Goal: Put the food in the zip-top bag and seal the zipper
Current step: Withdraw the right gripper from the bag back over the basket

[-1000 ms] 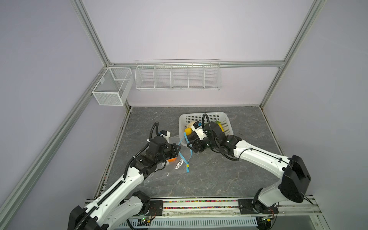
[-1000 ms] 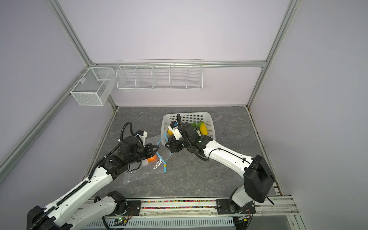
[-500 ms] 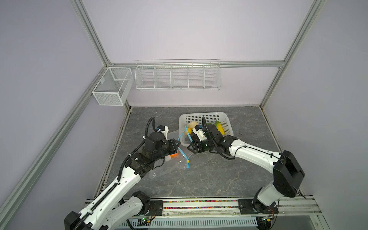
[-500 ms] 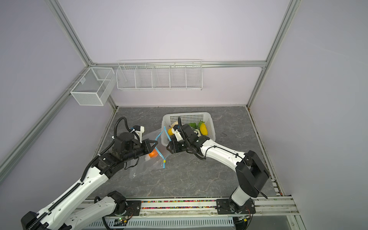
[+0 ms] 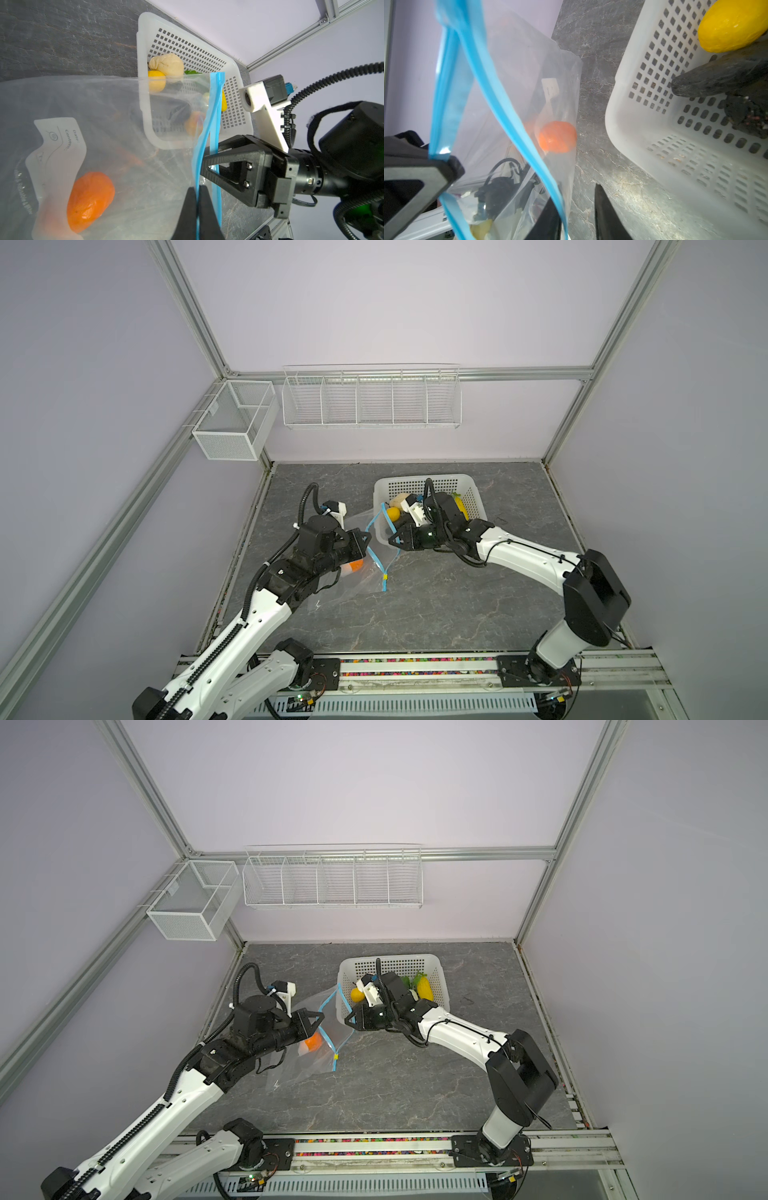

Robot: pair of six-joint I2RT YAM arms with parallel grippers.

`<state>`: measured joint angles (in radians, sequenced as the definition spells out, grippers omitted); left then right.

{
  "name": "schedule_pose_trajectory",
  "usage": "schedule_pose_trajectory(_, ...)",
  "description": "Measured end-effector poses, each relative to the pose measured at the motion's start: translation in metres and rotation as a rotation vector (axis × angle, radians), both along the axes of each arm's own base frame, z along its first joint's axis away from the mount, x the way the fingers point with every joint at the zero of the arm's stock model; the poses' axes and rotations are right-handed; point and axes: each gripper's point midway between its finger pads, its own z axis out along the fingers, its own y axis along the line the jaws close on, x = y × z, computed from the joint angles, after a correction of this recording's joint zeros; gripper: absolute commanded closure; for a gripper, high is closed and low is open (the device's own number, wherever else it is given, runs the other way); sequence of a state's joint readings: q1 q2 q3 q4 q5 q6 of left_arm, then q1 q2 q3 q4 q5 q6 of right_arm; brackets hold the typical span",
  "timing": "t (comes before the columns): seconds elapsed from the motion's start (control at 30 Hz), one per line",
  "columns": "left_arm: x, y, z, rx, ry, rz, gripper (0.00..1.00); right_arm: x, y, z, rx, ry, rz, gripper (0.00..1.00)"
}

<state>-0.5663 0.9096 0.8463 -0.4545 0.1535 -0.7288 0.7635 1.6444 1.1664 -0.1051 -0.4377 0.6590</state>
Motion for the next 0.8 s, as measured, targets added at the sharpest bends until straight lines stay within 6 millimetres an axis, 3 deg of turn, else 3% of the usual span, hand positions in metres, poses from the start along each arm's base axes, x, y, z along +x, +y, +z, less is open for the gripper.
schedule_pose_trajectory(0.17, 0.0, 0.003, 0.007, 0.009, -0.002, 0.006, 1.0, -0.001, 0.009, 0.006, 0.014, -0.007, 0.02, 0.79)
schedule_pose_trajectory(0.6, -0.002, 0.015, 0.025, 0.033, -0.017, 0.026, 1.0, -0.003, 0.021, 0.017, 0.027, -0.036, 0.041, 0.82)
schedule_pose_trajectory(0.8, -0.003, 0.019, 0.033, 0.057, -0.037, 0.022, 1.0, -0.002, 0.022, 0.012, 0.019, -0.03, 0.039, 0.82)
